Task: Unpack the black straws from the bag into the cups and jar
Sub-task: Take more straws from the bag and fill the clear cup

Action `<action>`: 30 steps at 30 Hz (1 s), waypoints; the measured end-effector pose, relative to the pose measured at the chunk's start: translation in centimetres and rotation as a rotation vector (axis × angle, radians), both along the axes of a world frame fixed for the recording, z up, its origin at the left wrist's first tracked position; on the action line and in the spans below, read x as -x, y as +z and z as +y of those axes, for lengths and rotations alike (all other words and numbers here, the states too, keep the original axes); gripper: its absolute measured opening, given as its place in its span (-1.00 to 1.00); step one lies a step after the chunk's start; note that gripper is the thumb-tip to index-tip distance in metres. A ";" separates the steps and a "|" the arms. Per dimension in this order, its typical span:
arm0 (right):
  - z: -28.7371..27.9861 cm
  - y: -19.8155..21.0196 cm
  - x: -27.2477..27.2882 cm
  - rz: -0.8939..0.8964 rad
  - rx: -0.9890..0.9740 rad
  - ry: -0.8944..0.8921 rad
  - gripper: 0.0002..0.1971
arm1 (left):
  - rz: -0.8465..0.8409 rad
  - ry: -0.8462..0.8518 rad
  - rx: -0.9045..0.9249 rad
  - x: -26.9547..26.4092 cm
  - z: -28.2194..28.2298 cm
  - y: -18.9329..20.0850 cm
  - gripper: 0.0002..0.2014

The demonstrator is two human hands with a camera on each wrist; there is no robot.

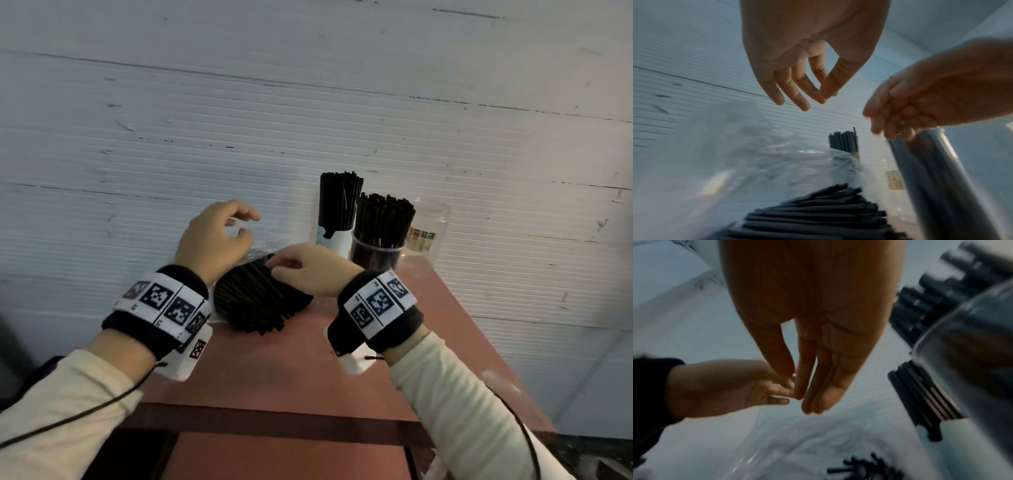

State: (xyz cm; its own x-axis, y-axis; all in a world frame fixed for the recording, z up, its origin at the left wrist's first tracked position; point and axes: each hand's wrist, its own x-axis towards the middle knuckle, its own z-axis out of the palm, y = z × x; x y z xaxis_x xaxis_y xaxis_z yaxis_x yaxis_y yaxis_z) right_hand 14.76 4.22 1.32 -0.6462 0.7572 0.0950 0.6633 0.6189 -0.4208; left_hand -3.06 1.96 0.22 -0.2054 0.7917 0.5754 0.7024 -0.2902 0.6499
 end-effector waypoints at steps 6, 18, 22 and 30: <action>0.1 -1.1 4.8 -0.353 0.064 0.073 -0.50 | 0.158 -0.100 0.323 3.8 0.3 -1.1 -0.68; 0.4 -2.7 8.2 -0.455 -0.044 0.134 -0.41 | 0.060 -0.184 0.310 5.9 0.2 -2.0 -0.50; 0.9 -2.9 8.4 -0.447 -0.024 0.104 -0.45 | 0.026 -0.207 0.330 5.9 0.0 -1.7 -0.51; 1.9 -2.8 6.7 -0.186 0.056 0.006 -0.60 | 0.007 -0.205 0.337 5.7 -0.1 -1.8 -0.53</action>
